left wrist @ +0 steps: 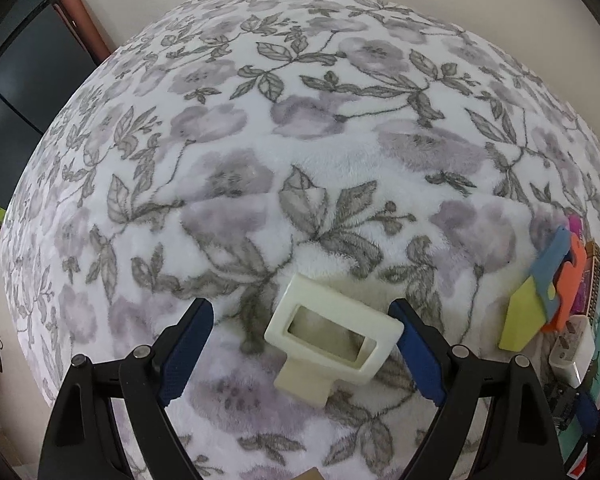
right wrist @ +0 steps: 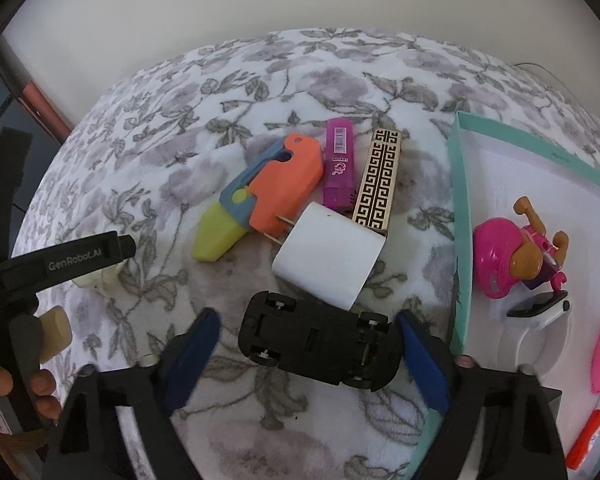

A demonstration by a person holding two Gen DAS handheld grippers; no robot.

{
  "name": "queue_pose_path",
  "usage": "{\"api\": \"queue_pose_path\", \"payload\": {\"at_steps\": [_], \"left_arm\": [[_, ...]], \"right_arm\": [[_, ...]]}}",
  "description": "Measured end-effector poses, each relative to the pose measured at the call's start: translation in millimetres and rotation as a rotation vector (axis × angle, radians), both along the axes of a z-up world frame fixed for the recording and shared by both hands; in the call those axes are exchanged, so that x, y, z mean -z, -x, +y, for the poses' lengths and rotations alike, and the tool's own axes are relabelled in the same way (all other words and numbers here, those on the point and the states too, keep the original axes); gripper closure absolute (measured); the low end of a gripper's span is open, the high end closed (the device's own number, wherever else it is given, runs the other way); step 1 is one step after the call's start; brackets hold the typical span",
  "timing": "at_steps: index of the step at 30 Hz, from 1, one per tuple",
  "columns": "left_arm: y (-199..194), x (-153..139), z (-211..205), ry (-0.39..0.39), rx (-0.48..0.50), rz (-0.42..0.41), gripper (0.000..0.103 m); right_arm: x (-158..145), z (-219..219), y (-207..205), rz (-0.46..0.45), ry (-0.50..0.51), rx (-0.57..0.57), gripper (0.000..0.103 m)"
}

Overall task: Organize rigid objects
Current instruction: 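Grasp the cream plastic clip with the left tool while the right tool grasps the black toy car, then carry the cream clip over the tray with the left tool while the right tool carries the toy car there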

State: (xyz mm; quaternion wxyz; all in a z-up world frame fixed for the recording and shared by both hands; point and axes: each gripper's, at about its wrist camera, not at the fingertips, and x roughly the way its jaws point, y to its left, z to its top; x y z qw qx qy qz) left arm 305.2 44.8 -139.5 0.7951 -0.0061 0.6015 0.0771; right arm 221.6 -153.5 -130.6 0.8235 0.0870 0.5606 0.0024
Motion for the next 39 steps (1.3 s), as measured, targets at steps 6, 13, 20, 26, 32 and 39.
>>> {"api": "queue_pose_path", "payload": {"at_steps": [6,13,20,26,32,39], "left_arm": [[-4.4,5.5,1.4,0.023,-0.009,-0.016,0.014],[-5.9,4.0,-4.1,0.037,-0.002,-0.020,0.035],[-0.6,-3.7,-13.4,0.039,0.007,-0.028,0.043],[3.9,-16.7,-6.7,0.040,-0.012,-0.041,0.043],[8.9,-40.0,-3.7,0.032,-0.019,-0.089,0.043],[22.0,-85.3,-4.9,-0.008,-0.020,-0.176,0.043]], "right_arm": [[1.8,0.1,-2.0,0.005,0.017,0.003,0.025],[1.3,-1.8,1.5,0.004,0.017,-0.004,0.025],[0.9,-0.4,1.6,0.004,0.014,-0.004,0.025],[-0.2,-3.1,2.8,0.004,-0.009,0.006,0.025],[-10.1,-9.8,6.4,-0.007,-0.030,0.027,0.025],[-49.0,-27.2,16.6,-0.084,-0.075,0.076,0.025]]}}
